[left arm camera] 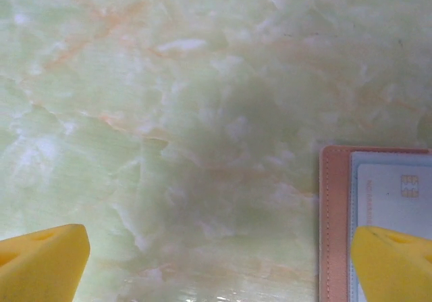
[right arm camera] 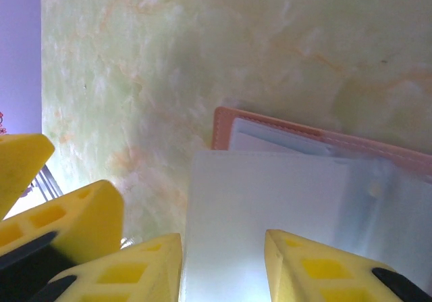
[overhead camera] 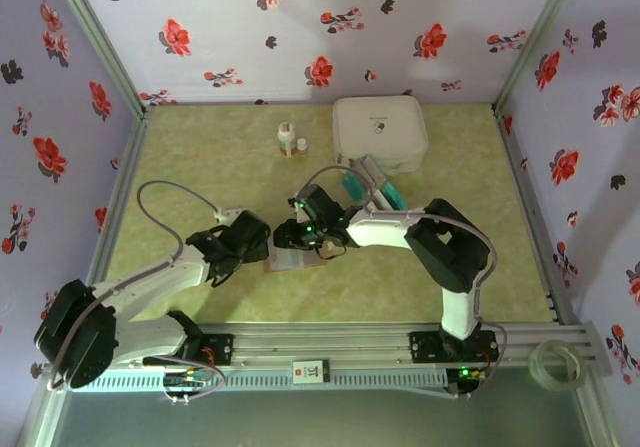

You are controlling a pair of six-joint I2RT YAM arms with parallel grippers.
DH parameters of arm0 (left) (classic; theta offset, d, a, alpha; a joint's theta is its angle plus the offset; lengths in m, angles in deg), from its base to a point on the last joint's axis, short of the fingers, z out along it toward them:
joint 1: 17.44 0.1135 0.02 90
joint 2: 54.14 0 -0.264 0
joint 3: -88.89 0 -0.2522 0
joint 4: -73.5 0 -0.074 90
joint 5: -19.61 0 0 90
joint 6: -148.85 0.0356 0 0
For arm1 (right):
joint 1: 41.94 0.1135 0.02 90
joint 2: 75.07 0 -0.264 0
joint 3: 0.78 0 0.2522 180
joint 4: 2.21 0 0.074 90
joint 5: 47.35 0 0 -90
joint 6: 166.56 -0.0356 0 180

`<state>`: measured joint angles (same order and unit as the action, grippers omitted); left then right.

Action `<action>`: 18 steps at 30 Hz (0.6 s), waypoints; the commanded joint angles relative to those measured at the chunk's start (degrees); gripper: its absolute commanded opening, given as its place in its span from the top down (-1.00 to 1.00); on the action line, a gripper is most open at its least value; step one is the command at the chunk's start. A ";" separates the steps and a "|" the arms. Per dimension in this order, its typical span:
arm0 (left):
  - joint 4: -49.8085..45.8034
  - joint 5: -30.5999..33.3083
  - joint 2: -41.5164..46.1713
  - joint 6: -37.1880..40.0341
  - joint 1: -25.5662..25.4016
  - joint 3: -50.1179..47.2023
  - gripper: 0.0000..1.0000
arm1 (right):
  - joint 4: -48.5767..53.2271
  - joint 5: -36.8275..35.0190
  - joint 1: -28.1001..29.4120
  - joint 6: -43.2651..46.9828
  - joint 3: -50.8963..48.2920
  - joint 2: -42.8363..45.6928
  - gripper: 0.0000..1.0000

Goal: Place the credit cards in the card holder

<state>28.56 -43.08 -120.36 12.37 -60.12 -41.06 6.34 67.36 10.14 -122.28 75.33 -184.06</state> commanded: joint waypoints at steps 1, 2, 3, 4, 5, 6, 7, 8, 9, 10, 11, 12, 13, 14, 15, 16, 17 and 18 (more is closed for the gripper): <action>-3.39 2.55 1.82 -1.34 0.73 -0.96 -0.99 | -0.59 0.88 0.94 -1.39 2.46 -2.39 0.27; -3.62 2.57 2.13 -1.45 0.75 -1.09 -0.99 | -0.65 0.78 1.14 -1.43 2.92 -2.94 0.27; -3.72 2.50 2.43 -1.49 0.82 -1.22 -0.99 | -0.74 0.94 1.21 -1.65 3.41 -3.48 0.27; -3.82 2.54 2.77 -1.55 0.84 -1.42 -0.99 | -0.84 1.10 1.38 -1.78 3.86 -3.88 0.27; -3.87 2.57 2.98 -1.65 0.84 -1.48 -0.99 | -0.91 1.04 1.45 -1.88 4.08 -4.12 0.27; -3.98 2.52 3.07 -1.68 0.82 -1.58 -0.99 | -0.86 1.20 1.52 -1.92 4.39 -4.15 0.27; -4.06 2.50 3.11 -1.66 0.82 -1.59 -0.99 | -0.88 1.21 1.45 -1.94 4.50 -3.96 0.27; -4.15 2.48 3.25 -1.63 0.84 -1.66 -0.99 | -0.74 1.09 1.50 -1.80 4.53 -3.56 0.27; -4.24 2.40 3.22 -1.58 0.84 -1.67 -0.99 | -0.18 0.71 1.39 -1.43 4.49 -2.92 0.27; -4.16 2.29 3.21 -1.40 0.84 -1.67 -0.99 | 0.53 0.20 1.24 -0.91 4.21 -1.94 0.27; -4.09 2.15 3.20 -1.26 0.83 -1.67 -0.99 | 1.08 -0.33 1.11 -0.51 3.90 -1.11 0.27; -3.84 1.99 3.11 -0.95 0.78 -1.60 -0.99 | 1.69 -0.82 0.84 -0.09 3.51 -0.03 0.27; -3.59 1.73 2.93 -0.65 0.83 -1.52 -0.99 | 2.46 -1.51 0.41 0.45 2.96 1.23 0.27; -3.28 1.46 2.57 -0.22 0.84 -1.42 -0.99 | 3.16 -2.34 0.06 0.89 2.25 2.18 0.27; -2.95 1.11 2.14 0.06 0.82 -1.34 -0.99 | 4.09 -3.24 -0.45 1.41 1.38 3.54 0.26; -2.64 0.84 1.68 0.29 0.84 -1.23 -0.99 | 4.93 -3.97 -1.10 2.02 0.45 4.74 0.25; -2.29 0.44 1.25 0.56 0.82 -1.06 -0.99 | 5.76 -4.85 -1.57 2.50 -0.37 5.78 0.24; -1.95 0.15 0.65 0.81 0.75 -0.84 -0.99 | 6.91 -5.80 -2.20 3.21 -1.29 6.94 0.23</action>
<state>26.22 -42.73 -118.48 12.42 -59.79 -42.39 9.64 65.11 9.57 -121.69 75.79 -181.21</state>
